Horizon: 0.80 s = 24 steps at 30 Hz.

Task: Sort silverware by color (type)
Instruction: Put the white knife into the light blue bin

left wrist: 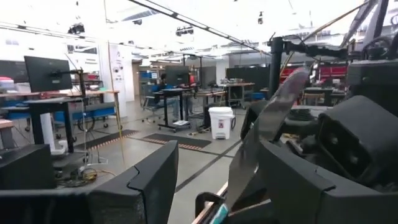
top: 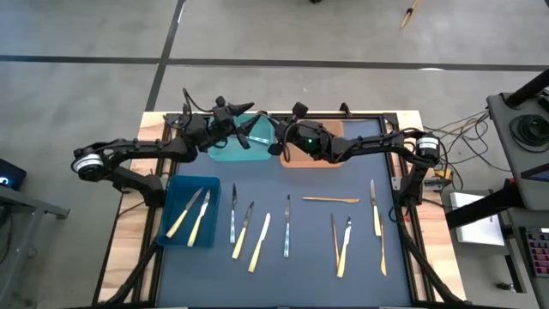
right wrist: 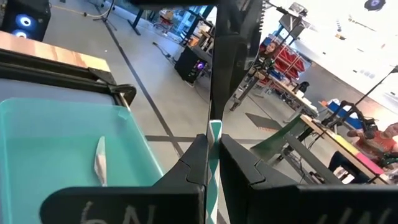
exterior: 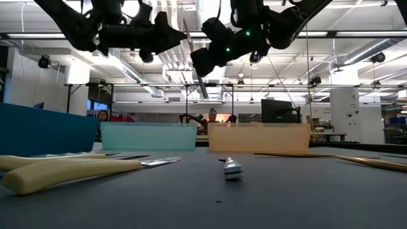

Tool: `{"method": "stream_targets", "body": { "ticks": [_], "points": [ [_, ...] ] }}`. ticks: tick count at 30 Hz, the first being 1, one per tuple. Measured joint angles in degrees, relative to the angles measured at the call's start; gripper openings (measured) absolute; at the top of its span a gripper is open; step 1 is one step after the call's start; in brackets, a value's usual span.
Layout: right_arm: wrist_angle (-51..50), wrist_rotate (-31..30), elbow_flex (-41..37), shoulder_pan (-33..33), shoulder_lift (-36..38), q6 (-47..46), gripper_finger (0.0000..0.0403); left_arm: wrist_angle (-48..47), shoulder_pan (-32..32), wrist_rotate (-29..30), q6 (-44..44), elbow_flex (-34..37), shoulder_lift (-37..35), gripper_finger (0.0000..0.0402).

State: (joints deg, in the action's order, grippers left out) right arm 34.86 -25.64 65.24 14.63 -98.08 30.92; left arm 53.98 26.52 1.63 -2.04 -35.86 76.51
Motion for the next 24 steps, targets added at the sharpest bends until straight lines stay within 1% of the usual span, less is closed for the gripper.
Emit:
{"method": "stream_targets", "body": {
  "ticks": [4,9,18,24],
  "points": [
    [0.1,0.0,0.8,0.0,0.0,0.3,0.0013,1.4,-0.1,-4.8,1.3,0.0,1.1,0.0205],
    [0.1,0.1,1.4,0.0,0.0,1.2,0.0013,4.9,0.0,-4.8,3.6,0.0,2.7,0.0205],
    [-1.7,0.6,1.3,-0.1,0.0,-1.1,0.0013,10.3,0.0,-4.5,4.5,0.0,3.8,0.0204],
    [-1.6,0.5,1.3,-0.2,-0.1,-1.3,0.0013,9.9,0.0,-3.7,4.6,-1.3,4.3,0.0184]
  ]
}}
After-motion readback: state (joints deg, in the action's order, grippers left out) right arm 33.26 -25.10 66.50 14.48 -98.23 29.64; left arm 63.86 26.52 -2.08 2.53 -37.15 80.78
